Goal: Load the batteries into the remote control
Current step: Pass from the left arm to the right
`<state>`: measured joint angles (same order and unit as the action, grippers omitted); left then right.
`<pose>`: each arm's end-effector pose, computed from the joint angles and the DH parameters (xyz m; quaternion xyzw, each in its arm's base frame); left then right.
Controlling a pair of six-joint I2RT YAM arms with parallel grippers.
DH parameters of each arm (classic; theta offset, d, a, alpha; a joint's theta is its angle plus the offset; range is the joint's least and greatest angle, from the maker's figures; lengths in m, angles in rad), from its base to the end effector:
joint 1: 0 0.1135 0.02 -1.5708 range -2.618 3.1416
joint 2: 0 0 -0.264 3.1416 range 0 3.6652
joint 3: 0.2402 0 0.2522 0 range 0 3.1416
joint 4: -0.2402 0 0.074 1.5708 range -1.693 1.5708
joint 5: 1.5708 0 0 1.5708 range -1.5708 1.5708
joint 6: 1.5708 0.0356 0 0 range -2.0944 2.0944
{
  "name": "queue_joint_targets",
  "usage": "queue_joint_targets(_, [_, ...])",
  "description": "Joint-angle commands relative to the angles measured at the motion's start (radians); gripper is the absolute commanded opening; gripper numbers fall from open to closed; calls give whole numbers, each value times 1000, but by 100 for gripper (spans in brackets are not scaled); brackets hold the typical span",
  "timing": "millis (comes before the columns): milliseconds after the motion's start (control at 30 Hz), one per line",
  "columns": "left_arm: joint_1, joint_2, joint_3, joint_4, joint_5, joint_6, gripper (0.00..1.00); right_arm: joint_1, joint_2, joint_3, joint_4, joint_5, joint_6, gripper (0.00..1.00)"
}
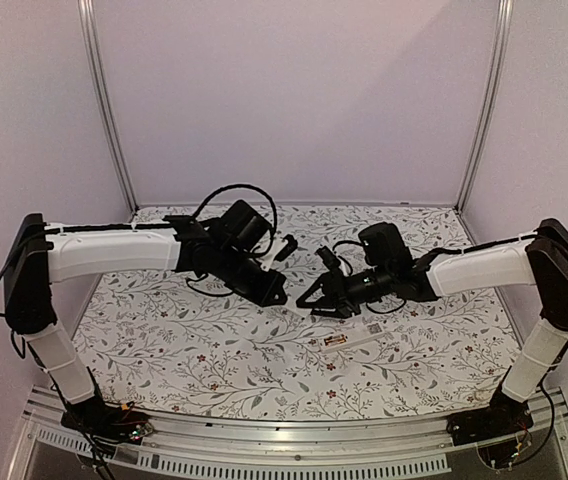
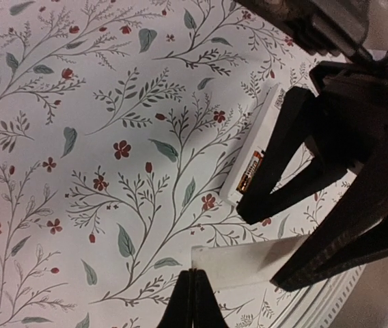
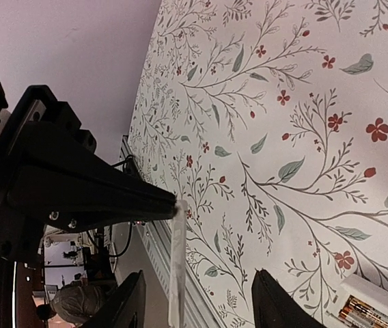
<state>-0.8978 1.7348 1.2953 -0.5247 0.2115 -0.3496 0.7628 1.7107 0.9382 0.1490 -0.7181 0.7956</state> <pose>0.2262 -0.2958 0.2346 0.2872 0.9051 -0.2552 0.1822 0.2411 0.2629 0.1881 -0.1466 0.8357 0.5226 0.0841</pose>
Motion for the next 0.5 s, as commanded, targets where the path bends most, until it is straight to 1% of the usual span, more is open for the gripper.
queue_joint_targets(0, [-17,-32,19,27,-9,-2,0,28,39,26,45,-17,26,44])
queue_joint_targets(133, [-21,-45,6,45,-6,1,0,29,50,18,91,-35,57,24])
queue_joint_targets(233, [-24,-58,-6,60,4,9,0,29,42,12,104,-35,74,6])
queue_joint_targets(267, [-24,-66,-11,66,8,13,0,28,35,10,104,-36,70,2])
queue_joint_targets(300, [-24,-74,-13,69,11,17,0,28,32,7,103,-40,66,0])
queue_joint_targets(333, [-24,-84,-15,67,16,24,2,28,22,2,102,-41,58,0])
queue_joint_targets(367, [-23,-95,-14,59,15,30,9,27,11,-3,99,-41,49,0])
queue_joint_targets(467, [-14,-151,-24,39,20,43,43,27,-28,-8,32,-34,-22,0])
